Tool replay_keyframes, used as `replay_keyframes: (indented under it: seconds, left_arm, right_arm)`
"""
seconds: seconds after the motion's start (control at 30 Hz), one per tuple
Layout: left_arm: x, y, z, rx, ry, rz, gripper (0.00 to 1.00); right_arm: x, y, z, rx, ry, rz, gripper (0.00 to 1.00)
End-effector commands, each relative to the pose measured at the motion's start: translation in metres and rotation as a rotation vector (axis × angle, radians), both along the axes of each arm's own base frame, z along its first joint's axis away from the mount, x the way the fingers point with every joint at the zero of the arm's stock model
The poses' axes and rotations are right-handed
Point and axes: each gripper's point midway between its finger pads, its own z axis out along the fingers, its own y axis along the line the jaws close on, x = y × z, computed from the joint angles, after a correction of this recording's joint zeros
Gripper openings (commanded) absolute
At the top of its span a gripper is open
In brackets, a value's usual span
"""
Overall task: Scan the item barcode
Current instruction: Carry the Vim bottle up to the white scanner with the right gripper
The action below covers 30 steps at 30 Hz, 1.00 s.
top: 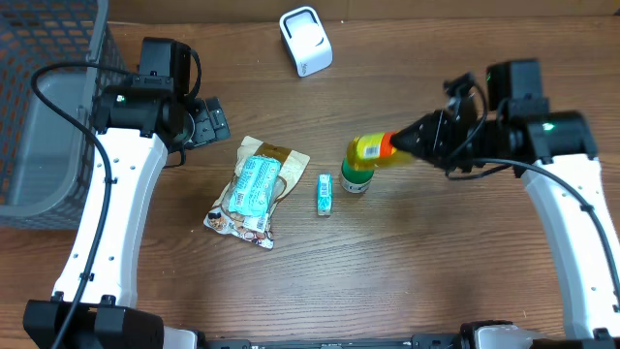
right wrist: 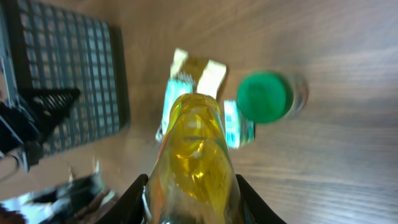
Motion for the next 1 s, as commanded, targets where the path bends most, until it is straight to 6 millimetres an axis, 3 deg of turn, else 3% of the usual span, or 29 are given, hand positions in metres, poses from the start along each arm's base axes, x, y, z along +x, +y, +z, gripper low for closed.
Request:
replay_keyframes:
  seconds: [0.0, 0.13, 0.3, 0.4, 0.6, 0.67, 0.73, 0.8, 0.97]
  left_arm:
    - [0.003, 0.0, 0.006, 0.003, -0.017, -0.016, 1.0]
    - [0.003, 0.0, 0.006, 0.003, -0.017, -0.016, 1.0]
    - [0.003, 0.0, 0.006, 0.003, -0.017, -0.016, 1.0]
    - [0.003, 0.0, 0.006, 0.003, -0.017, -0.016, 1.0]
    - [0.003, 0.0, 0.006, 0.003, -0.017, -0.016, 1.0]
    - [0.003, 0.0, 0.006, 0.003, -0.017, -0.016, 1.0]
    - [0.003, 0.0, 0.006, 0.003, -0.017, -0.016, 1.0]
    - [0.003, 0.0, 0.006, 0.003, -0.017, -0.016, 1.0]
    - [0.003, 0.0, 0.006, 0.003, -0.017, -0.016, 0.99]
  right_arm:
    - [0.019, -0.009, 0.044, -0.055, -0.115, -0.057, 0.13]
    - [0.037, -0.013, 0.072, -0.129, -0.169, -0.082, 0.13]
    - [0.069, 0.002, 0.095, -0.27, -0.3, -0.068, 0.13]
    - [0.092, 0.018, 0.091, -0.41, -0.385, -0.046, 0.13]
    - [0.135, 0.068, 0.078, -0.63, -0.612, 0.091, 0.13]
    - [0.145, 0.085, 0.072, -0.668, -0.675, 0.154, 0.33]
    - [0.157, 0.098, 0.073, -0.672, -0.734, 0.175, 0.37]
    - [0.175, 0.106, 0.087, -0.639, -0.819, 0.128, 0.03]
    - [0.199, 0.117, 0.089, -0.632, -0.903, 0.11, 0.04]
